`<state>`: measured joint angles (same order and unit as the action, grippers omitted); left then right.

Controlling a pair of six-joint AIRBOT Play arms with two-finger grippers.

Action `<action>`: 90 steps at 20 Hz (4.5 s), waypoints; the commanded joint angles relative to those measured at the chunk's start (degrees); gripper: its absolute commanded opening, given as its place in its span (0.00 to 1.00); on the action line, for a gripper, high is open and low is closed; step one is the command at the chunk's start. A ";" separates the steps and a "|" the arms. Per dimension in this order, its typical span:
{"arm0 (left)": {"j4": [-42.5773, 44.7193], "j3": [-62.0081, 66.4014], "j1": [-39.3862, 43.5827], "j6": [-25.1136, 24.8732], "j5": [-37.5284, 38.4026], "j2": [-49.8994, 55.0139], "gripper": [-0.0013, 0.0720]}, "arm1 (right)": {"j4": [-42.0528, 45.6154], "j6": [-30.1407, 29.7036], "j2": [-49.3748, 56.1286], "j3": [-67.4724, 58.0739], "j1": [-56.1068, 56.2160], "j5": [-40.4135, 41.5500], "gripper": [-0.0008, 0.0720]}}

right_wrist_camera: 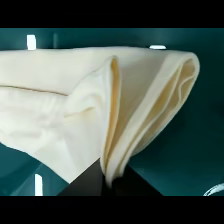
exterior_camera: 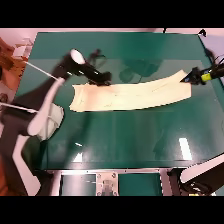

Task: Fold the shirts.

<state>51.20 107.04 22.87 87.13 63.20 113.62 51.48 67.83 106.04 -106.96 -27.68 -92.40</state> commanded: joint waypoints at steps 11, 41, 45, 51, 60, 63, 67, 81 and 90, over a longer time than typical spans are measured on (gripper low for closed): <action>-23.56 8.66 15.34 -3.63 -20.72 16.81 0.04 | -11.67 0.76 -14.51 -1.27 5.57 -3.08 0.04; 35.69 8.72 -14.53 -11.21 29.18 -10.54 0.04 | -11.23 5.75 0.59 12.74 60.28 50.97 0.68; 37.18 8.72 -14.53 -11.13 28.65 -10.54 0.04 | -2.21 14.01 -6.93 12.72 40.94 34.51 0.68; 37.11 8.72 -14.53 -10.43 28.52 -10.54 0.04 | -1.09 15.04 -6.71 26.29 23.89 25.99 0.75; 37.11 8.70 -14.53 -9.11 27.74 -10.54 0.04 | -14.99 7.98 3.17 24.61 32.96 28.37 0.73; 36.89 8.70 -14.53 -8.90 27.71 -10.54 0.05 | -15.10 8.07 3.32 20.28 34.67 29.16 0.06; 36.87 8.59 -14.53 -8.11 27.80 -10.51 0.04 | -14.86 11.13 1.57 16.35 30.56 29.14 0.04; 36.37 8.59 -14.53 -7.61 27.67 -10.51 0.04 | 11.45 20.61 -24.13 30.29 -28.65 22.23 0.03; 32.33 8.59 -14.53 -7.02 27.32 -10.51 0.05 | 12.66 15.89 -25.07 55.19 -51.65 31.45 0.03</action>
<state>84.68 115.63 8.36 80.05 90.59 103.13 63.44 84.42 81.28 -58.48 -74.11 -65.39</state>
